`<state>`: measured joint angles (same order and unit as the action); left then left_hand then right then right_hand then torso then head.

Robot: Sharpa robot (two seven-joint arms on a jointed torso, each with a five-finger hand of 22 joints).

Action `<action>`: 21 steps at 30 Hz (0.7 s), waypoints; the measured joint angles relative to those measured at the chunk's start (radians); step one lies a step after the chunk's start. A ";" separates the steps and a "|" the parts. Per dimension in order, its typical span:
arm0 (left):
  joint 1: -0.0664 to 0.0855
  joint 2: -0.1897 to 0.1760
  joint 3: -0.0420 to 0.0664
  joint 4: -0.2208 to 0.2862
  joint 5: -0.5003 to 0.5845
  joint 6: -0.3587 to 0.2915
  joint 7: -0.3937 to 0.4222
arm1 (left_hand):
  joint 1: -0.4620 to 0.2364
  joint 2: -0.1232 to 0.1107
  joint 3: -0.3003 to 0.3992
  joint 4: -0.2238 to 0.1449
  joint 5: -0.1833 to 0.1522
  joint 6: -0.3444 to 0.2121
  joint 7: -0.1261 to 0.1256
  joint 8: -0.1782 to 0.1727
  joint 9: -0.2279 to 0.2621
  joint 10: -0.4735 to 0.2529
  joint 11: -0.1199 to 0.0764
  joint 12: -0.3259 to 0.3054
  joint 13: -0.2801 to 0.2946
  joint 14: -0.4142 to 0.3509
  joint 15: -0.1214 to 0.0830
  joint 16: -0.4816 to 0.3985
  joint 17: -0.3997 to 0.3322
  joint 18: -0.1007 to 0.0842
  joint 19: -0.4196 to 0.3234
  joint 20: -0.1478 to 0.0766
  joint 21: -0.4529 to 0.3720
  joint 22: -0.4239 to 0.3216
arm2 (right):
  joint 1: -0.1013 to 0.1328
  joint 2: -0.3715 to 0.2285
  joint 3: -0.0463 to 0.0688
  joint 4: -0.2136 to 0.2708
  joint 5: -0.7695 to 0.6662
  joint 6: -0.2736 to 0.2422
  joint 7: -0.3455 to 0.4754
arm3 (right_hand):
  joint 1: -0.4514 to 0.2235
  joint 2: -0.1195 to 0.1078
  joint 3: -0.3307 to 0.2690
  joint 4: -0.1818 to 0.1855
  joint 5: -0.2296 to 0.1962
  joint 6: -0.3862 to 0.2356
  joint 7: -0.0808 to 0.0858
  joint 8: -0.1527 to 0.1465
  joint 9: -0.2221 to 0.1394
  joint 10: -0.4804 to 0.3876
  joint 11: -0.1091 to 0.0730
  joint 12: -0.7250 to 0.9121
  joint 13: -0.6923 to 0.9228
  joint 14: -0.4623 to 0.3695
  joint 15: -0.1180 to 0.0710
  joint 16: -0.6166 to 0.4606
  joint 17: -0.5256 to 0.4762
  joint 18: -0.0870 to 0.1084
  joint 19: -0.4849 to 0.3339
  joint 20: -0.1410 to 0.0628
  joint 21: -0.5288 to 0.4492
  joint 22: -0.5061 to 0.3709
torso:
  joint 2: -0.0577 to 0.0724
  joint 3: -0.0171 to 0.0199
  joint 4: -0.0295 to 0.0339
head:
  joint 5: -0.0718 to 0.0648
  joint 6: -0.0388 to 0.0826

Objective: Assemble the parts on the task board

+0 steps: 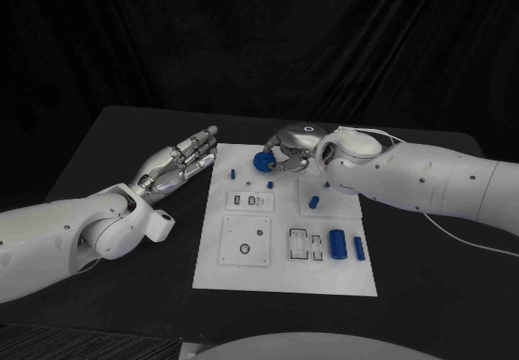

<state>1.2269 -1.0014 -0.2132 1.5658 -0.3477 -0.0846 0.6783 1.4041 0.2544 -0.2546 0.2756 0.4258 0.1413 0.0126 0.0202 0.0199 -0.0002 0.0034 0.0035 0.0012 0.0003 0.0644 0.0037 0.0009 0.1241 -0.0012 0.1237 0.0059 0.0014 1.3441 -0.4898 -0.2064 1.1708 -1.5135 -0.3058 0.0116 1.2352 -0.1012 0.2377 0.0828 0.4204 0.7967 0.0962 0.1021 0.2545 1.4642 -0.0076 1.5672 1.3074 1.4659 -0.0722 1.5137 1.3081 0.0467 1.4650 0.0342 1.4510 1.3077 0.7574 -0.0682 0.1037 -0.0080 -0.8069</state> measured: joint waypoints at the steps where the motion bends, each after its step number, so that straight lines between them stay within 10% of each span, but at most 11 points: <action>1: 0.000 0.000 0.000 0.000 0.000 0.000 0.000 | 0.000 0.000 0.000 0.000 0.000 0.000 0.000 0.000 0.000 0.000 0.000 0.000 0.000 0.000 0.000 0.000 0.000 0.000 0.000 0.000 0.000 0.000 | 0.000 -0.001 0.000 0.001 0.000 0.000 0.000 | 0.000 0.000 0.000 0.000 0.000 0.000 0.000 0.000 0.000 0.000 0.000 0.000 0.000 0.000 0.000 -0.004 0.000 0.000 0.000 0.000 0.000 0.000 | 0.000 0.0000 0.0000 | 0.000 0.000; 13: 0.000 0.000 0.000 -0.002 0.000 0.001 0.000 | 0.000 0.000 0.000 0.000 0.000 0.000 0.000 0.000 0.000 0.000 0.000 0.000 0.000 0.000 0.000 0.000 0.000 0.000 0.000 0.000 0.000 0.000 | 0.000 -0.013 -0.001 0.021 0.000 0.001 0.000 | 0.000 0.000 0.000 0.000 0.000 -0.031 -0.019 -0.026 -0.022 0.000 0.000 0.000 0.000 0.000 0.000 -0.004 0.000 0.000 0.000 0.000 0.000 0.000 | 0.000 0.0001 -0.0002 | 0.001 0.001; 21: 0.000 -0.001 0.000 -0.001 0.000 0.002 0.000 | 0.000 0.000 0.000 0.000 0.000 0.000 0.000 0.000 0.000 0.000 0.000 0.000 0.000 0.000 0.000 0.000 0.000 0.000 0.000 0.000 0.000 0.000 | 0.000 -0.014 -0.001 0.021 0.000 0.006 -0.002 | 0.000 0.000 -0.004 -0.004 0.000 -0.270 -0.026 -0.050 -0.111 0.002 -0.009 0.000 0.000 0.001 -0.007 -0.011 0.000 0.000 0.000 0.000 -0.007 0.000 | 0.000 0.0000 -0.0001 | 0.002 0.002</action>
<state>1.2268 -1.0022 -0.2133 1.5644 -0.3477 -0.0828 0.6783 1.4041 0.2544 -0.2546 0.2757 0.4258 0.1413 0.0126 0.0202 0.0199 -0.0002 0.0034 0.0035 0.0015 0.0003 0.0644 0.0037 0.0012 0.1240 -0.0012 0.1237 0.0059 0.0015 1.3437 -0.5040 -0.2075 1.1919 -1.5136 -0.3003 0.0092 1.2352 -0.1012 0.2332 0.0784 0.4204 0.5269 0.0706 0.0519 0.1440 1.4663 -0.0167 1.5672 1.3073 1.4667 -0.0789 1.5030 1.3078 0.0467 1.4650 0.0342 1.4443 1.3075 0.7571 -0.0682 0.1036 -0.0058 -0.8046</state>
